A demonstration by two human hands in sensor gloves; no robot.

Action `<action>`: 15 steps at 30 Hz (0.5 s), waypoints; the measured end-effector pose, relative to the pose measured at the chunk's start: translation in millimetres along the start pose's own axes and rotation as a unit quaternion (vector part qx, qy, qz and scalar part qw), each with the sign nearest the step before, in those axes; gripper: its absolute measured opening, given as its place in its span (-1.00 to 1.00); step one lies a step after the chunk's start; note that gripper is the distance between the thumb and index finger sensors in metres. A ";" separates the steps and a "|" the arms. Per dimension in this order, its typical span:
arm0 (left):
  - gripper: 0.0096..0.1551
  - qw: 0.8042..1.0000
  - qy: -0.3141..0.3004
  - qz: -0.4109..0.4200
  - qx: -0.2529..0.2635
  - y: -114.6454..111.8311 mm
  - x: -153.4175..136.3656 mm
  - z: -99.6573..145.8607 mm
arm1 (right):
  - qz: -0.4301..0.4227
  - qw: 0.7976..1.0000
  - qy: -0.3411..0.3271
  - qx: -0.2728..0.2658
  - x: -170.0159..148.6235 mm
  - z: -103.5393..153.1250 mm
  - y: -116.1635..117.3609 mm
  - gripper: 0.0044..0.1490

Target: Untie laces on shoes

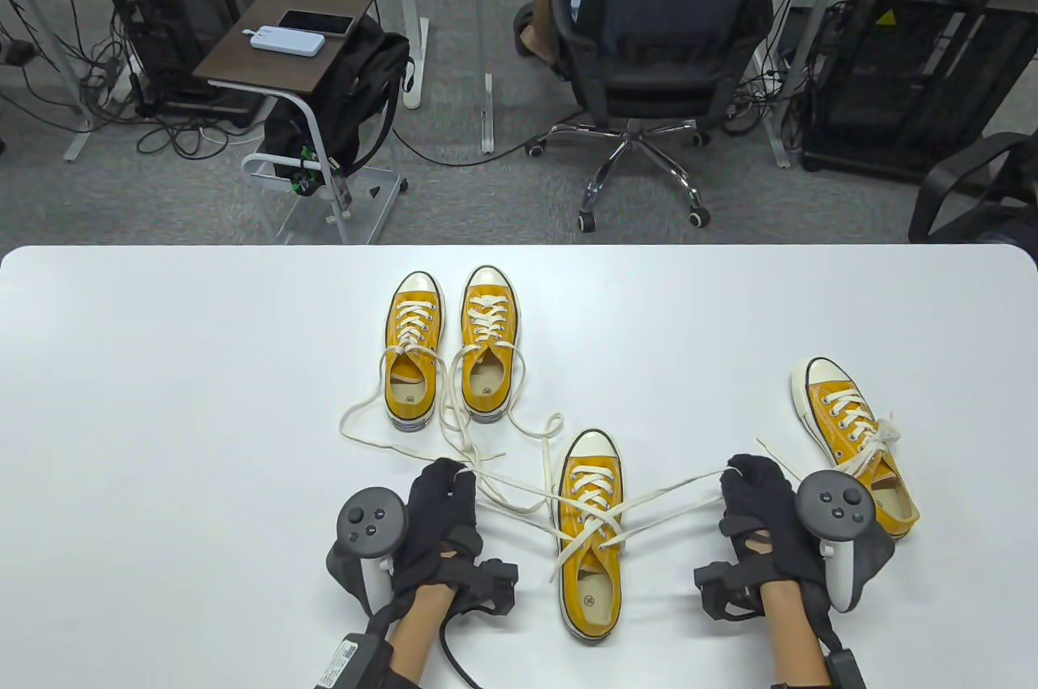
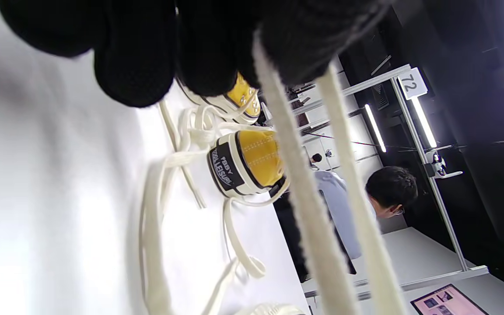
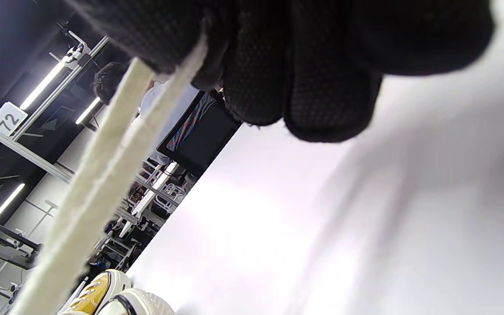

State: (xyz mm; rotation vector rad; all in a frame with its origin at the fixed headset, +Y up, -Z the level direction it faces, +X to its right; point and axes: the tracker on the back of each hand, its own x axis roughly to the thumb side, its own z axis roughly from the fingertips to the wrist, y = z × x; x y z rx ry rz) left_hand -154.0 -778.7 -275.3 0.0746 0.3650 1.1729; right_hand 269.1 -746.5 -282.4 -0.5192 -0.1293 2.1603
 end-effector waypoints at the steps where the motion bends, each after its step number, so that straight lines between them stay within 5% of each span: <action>1: -0.54 1.000 0.001 0.001 0.002 1.2 -0.6 -1.0 | -0.002 1.000 0.002 0.001 -1.3 -1.1 -1.4 -0.50; 15: -0.55 0.999 0.021 0.020 0.042 20.9 -7.8 -7.0 | -0.035 0.998 0.029 -0.041 -12.2 -4.4 -20.6 -0.50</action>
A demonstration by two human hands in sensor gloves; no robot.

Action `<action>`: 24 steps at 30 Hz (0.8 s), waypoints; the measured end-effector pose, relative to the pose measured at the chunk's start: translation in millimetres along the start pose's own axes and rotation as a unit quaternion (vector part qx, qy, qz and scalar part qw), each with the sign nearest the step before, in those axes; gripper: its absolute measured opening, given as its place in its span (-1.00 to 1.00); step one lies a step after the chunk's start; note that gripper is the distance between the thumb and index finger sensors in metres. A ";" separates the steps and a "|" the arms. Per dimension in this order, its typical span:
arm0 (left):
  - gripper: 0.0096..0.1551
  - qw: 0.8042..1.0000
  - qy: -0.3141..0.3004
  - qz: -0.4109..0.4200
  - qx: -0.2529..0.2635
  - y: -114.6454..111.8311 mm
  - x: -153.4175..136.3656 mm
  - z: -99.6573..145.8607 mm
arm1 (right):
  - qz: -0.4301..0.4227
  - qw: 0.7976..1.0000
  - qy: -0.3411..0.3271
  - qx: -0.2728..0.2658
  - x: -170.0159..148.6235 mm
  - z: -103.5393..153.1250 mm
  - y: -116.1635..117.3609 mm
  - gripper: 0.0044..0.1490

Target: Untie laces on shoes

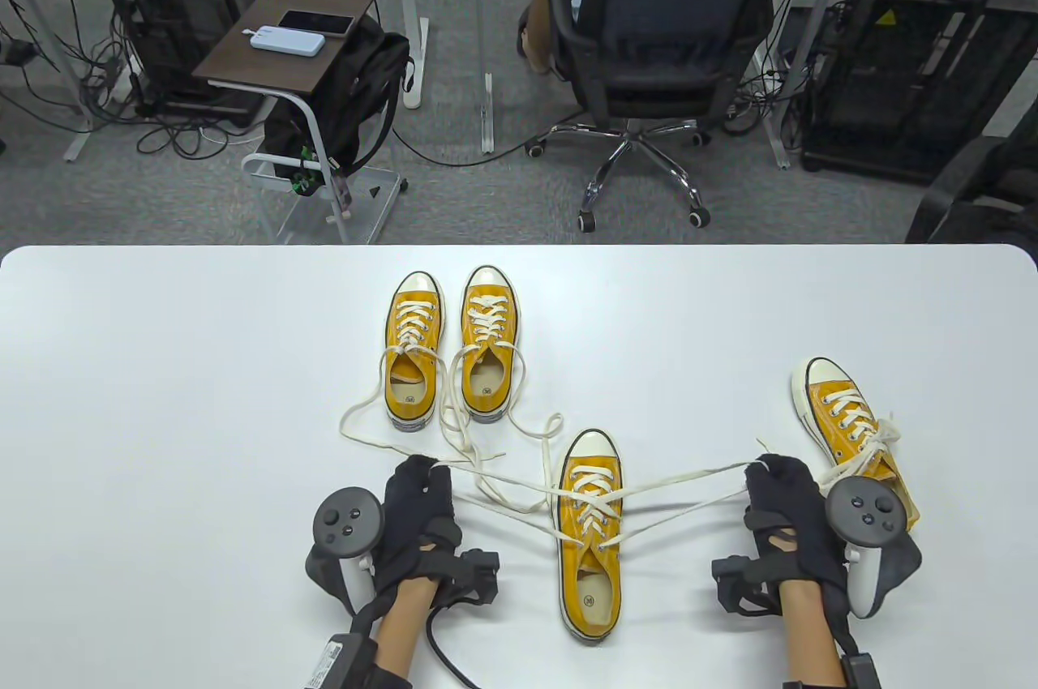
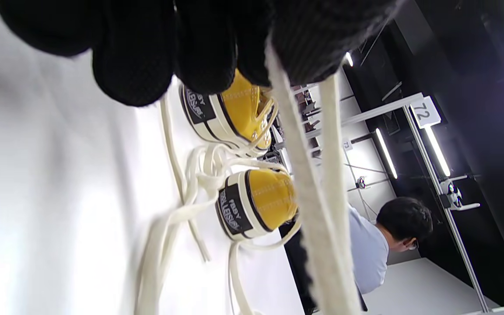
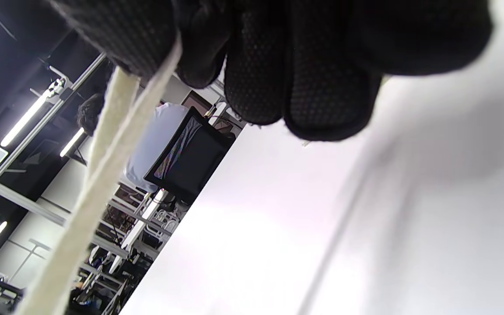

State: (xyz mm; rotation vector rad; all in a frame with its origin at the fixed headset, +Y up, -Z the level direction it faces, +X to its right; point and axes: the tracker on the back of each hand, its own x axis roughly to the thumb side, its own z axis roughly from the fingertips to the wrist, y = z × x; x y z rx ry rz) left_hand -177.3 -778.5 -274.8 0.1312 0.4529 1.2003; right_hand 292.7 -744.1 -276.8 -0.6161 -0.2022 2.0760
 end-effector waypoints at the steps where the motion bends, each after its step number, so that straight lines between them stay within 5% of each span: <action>1: -0.55 1.000 0.004 0.001 0.000 1.8 -0.7 -0.7 | -0.003 1.000 0.002 -0.002 -0.7 -0.2 -1.4 -0.50; 11: -0.58 0.999 -0.010 -0.029 0.018 17.7 4.0 -4.8 | -0.014 1.000 0.002 -0.026 -2.7 -0.4 -12.1 -0.52; 18: -0.51 0.968 -0.040 -0.236 -0.073 -1.5 18.2 -4.7 | 0.123 0.989 -0.072 0.049 15.9 11.4 26.4 -0.54; 24: -0.39 0.948 -0.020 -0.301 -0.100 -2.7 24.3 -5.2 | 0.207 0.972 -0.072 0.084 18.5 15.3 43.6 -0.46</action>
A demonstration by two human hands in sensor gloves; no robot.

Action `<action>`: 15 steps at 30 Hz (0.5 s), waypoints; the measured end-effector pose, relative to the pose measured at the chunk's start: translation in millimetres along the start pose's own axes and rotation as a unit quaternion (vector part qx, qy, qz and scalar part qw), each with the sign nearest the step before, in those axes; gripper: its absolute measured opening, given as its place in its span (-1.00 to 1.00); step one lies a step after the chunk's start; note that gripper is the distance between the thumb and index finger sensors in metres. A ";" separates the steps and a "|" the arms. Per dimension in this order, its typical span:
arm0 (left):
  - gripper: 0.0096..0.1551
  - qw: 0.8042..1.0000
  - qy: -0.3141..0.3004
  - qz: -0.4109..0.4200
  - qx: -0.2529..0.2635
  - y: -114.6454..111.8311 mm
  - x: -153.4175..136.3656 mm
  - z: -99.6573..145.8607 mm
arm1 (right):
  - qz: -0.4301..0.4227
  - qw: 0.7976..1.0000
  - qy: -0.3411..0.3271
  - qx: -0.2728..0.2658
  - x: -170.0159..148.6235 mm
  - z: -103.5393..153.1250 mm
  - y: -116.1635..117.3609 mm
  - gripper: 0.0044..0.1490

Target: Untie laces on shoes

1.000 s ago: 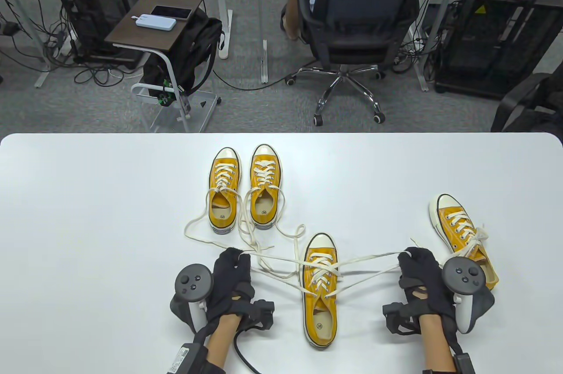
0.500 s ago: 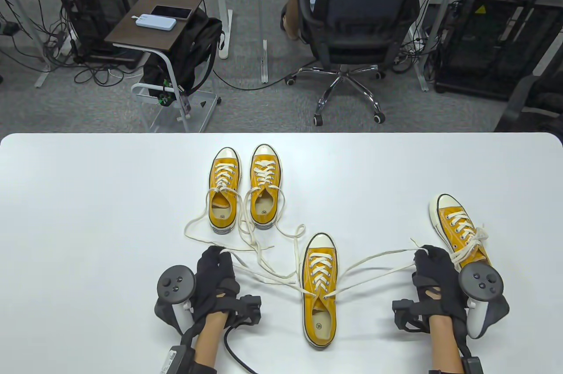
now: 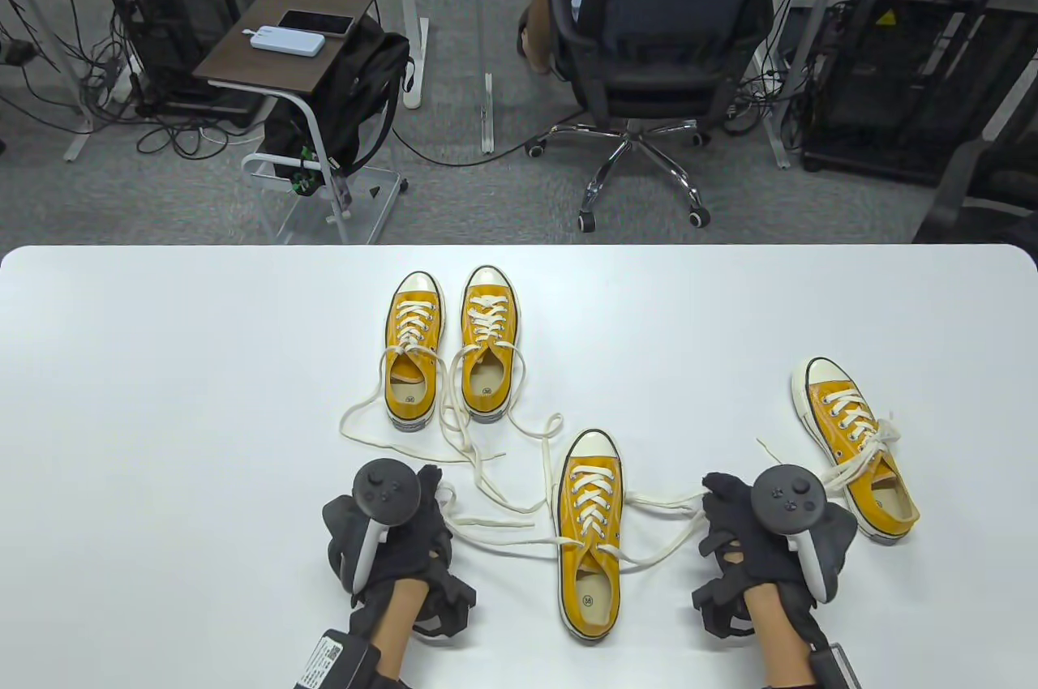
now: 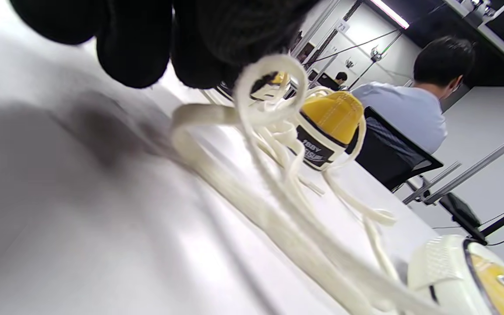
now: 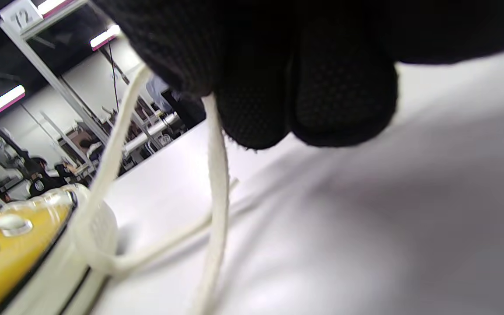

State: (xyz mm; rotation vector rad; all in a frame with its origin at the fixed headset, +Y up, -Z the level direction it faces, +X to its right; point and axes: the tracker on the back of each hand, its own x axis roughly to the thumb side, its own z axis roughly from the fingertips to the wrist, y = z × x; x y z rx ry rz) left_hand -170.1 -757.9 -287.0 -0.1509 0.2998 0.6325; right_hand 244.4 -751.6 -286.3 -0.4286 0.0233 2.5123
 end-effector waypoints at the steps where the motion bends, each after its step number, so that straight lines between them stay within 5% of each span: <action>1: -0.38 1.000 0.008 -0.008 0.001 2.9 -0.2 0.2 | 0.006 1.000 0.001 -0.002 -0.7 -0.3 0.2 -0.44; 5: -0.36 0.999 0.032 -0.020 0.000 18.2 -4.7 0.5 | 0.003 1.000 0.009 -0.018 -3.4 0.3 -5.3 -0.37; 11: -0.35 0.996 0.027 0.078 -0.024 26.2 -17.1 -0.4 | -0.034 0.998 -0.025 -0.041 2.7 10.3 -18.3 -0.28; 15: -0.32 0.994 0.025 0.100 -0.045 22.5 -15.7 -0.4 | -0.007 0.995 -0.097 0.010 28.0 27.3 -13.9 -0.21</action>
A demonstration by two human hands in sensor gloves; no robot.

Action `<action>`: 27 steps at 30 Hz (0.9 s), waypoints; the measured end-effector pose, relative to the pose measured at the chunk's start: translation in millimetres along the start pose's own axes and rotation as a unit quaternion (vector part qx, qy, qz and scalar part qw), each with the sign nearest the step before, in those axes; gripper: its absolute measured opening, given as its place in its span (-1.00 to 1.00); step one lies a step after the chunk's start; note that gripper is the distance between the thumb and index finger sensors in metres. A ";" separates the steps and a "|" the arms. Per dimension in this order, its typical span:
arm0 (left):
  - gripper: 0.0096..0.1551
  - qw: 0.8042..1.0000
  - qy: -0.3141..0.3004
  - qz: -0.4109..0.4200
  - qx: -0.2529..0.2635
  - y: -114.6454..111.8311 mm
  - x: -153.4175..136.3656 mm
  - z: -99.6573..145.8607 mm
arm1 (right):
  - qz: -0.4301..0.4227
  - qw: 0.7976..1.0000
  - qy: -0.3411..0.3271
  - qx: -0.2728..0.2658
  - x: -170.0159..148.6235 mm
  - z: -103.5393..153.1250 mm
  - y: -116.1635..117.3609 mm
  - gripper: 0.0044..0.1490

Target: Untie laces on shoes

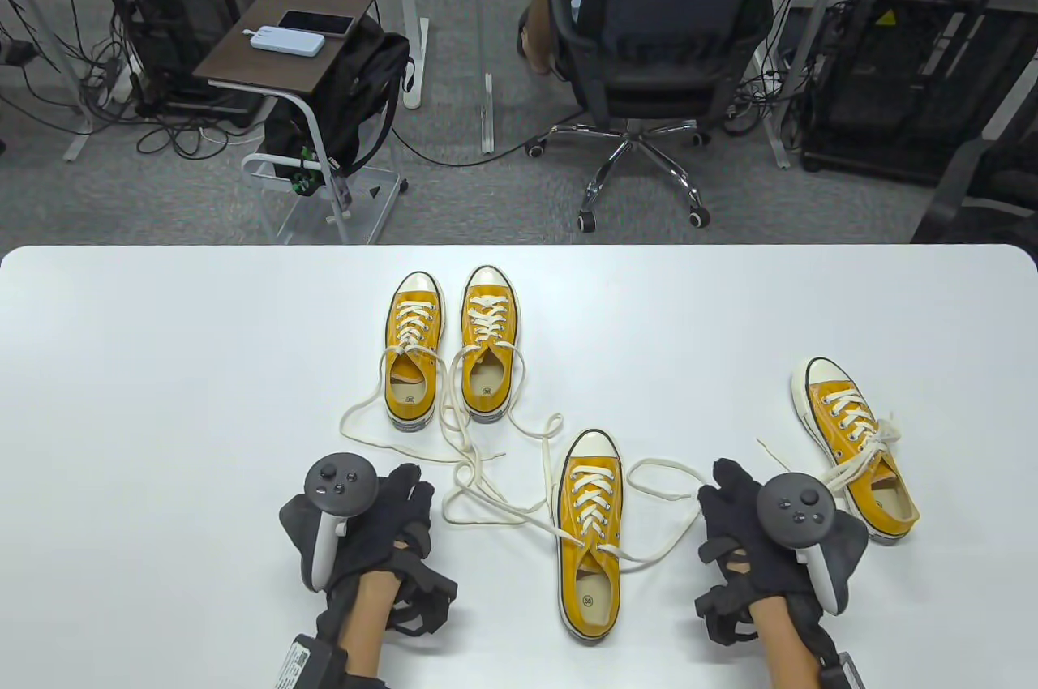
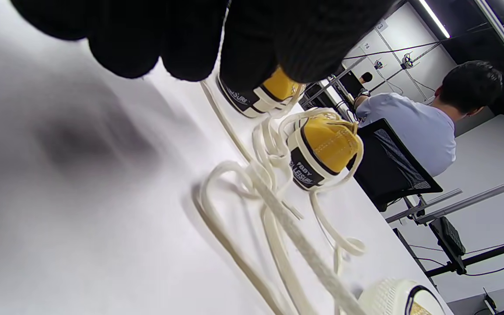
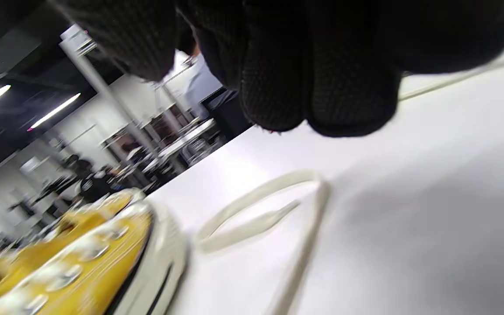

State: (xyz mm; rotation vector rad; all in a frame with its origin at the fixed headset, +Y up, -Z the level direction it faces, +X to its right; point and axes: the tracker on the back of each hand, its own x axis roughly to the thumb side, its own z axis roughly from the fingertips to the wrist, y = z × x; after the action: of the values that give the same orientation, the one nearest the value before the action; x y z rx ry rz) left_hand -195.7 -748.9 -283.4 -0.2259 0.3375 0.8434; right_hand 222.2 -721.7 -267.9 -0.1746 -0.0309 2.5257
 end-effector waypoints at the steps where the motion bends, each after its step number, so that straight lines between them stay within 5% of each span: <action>1: -0.32 1.000 -0.002 -0.006 0.004 0.0 0.8 0.3 | 0.013 1.000 -0.014 0.021 7.3 3.0 3.6 -0.17; 6: -0.32 1.000 -0.003 -0.013 0.005 0.8 2.3 1.6 | 0.093 0.980 -0.081 0.157 44.3 19.3 38.8 0.10; 11: -0.31 1.000 -0.007 -0.016 -0.003 0.0 4.9 1.5 | 0.201 0.943 -0.079 0.253 56.8 29.4 75.2 0.26; 18: -0.31 1.000 -0.010 -0.019 -0.007 -1.2 6.5 2.2 | 0.188 0.954 -0.056 0.228 56.5 27.8 84.8 -0.02; 27: -0.32 1.000 -0.008 -0.009 -0.002 1.8 5.1 1.2 | 0.133 0.982 -0.070 0.115 54.7 29.4 72.4 -0.31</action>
State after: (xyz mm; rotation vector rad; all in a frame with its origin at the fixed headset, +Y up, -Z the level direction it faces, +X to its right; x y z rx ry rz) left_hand -193.7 -743.8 -284.3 -0.2254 0.3180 0.8281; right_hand 132.6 -749.2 -249.7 0.1002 0.2427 2.7774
